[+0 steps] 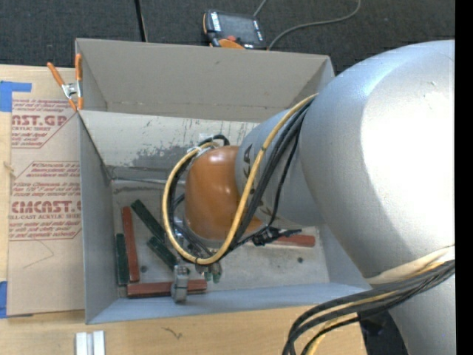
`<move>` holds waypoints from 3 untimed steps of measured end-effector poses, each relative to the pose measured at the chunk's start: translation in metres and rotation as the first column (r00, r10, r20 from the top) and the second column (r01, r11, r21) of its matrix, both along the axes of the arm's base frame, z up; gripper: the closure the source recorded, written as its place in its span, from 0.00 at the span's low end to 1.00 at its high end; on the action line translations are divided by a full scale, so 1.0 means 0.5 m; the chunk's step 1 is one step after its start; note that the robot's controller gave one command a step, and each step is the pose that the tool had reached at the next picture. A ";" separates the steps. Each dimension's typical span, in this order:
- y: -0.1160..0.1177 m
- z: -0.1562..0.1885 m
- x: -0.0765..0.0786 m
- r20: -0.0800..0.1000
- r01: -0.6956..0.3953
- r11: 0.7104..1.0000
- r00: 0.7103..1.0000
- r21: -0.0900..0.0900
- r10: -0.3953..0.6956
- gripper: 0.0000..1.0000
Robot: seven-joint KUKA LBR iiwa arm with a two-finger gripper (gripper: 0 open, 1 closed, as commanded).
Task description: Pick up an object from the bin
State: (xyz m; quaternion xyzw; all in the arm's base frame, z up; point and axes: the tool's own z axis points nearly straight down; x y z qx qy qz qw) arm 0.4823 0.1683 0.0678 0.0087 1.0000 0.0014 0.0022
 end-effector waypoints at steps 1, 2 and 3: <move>-0.015 0.065 0.001 -0.003 0.082 0.997 0.997 -0.002 -0.082 0.00; -0.013 0.063 -0.003 -0.005 0.179 0.984 0.984 -0.003 -0.179 0.00; -0.001 0.002 -0.006 -0.009 0.268 0.963 0.963 -0.004 -0.268 0.00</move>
Offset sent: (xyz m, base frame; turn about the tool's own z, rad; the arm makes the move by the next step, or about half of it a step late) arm 0.0002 -0.0077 0.0322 0.0808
